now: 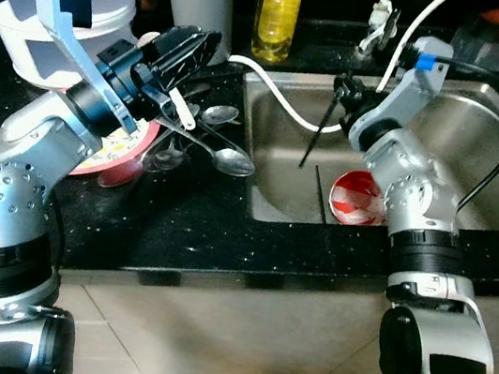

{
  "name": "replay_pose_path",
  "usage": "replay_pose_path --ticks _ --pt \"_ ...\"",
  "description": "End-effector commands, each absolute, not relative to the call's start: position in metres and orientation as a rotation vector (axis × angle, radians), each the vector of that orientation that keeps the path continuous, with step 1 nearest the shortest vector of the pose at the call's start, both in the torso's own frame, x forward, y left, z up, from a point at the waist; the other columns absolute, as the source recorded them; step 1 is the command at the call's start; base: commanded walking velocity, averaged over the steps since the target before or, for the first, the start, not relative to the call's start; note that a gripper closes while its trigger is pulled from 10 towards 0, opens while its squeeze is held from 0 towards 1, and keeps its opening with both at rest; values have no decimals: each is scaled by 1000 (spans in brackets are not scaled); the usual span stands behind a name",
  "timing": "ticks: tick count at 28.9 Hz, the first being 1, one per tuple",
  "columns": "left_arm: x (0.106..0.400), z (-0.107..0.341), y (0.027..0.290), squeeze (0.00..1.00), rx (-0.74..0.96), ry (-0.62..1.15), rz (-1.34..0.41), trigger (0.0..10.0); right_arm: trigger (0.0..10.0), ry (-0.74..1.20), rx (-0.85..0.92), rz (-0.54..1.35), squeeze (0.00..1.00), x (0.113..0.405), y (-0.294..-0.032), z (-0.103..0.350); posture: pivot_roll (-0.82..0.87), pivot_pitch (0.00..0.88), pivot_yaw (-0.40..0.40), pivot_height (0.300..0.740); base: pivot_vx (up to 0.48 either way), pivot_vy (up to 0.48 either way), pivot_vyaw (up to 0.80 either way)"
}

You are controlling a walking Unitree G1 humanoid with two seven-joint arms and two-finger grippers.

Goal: Kitchen organization

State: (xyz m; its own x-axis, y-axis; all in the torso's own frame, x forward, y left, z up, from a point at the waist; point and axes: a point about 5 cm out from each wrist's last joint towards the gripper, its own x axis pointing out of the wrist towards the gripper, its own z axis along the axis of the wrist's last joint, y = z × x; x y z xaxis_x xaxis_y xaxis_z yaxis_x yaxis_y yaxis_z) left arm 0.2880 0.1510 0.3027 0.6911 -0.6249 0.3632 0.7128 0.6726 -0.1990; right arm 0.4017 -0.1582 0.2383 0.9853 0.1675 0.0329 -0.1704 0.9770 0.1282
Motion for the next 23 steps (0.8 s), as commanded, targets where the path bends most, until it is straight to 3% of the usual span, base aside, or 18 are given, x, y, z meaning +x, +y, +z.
replay_pose_path --ticks 1,5,6,7,12,20,23 --pt "300 293 159 0 -321 -221 -622 10000 10000 70 25 108 1000 403 -160 212 40 19 41 740 0 0 0" --pt "305 287 166 0 -320 -176 -541 10000 10000 34 62 121 1000 403 -158 215 40 22 45 740 0 0 0" --pt "307 284 168 0 -311 -163 -511 10000 10000 -55 110 97 0 404 -163 229 37 23 47 740 0 0 0" --pt "311 280 171 0 -296 -143 -465 10000 10000 -200 174 61 0 403 -172 253 28 23 53 740 0 0 0" --pt "321 270 174 0 -273 -75 -359 10000 10000 -356 120 70 0 397 -174 290 9 20 62 740 0 0 0" --pt "333 246 188 0 -70 131 -137 10000 10000 -429 125 113 0 390 -167 299 -9 24 72 740 0 0 0" --pt "335 249 195 0 11 132 -105 10000 10000 -463 138 149 0 382 -162 300 -17 48 80 740 0 0 0"
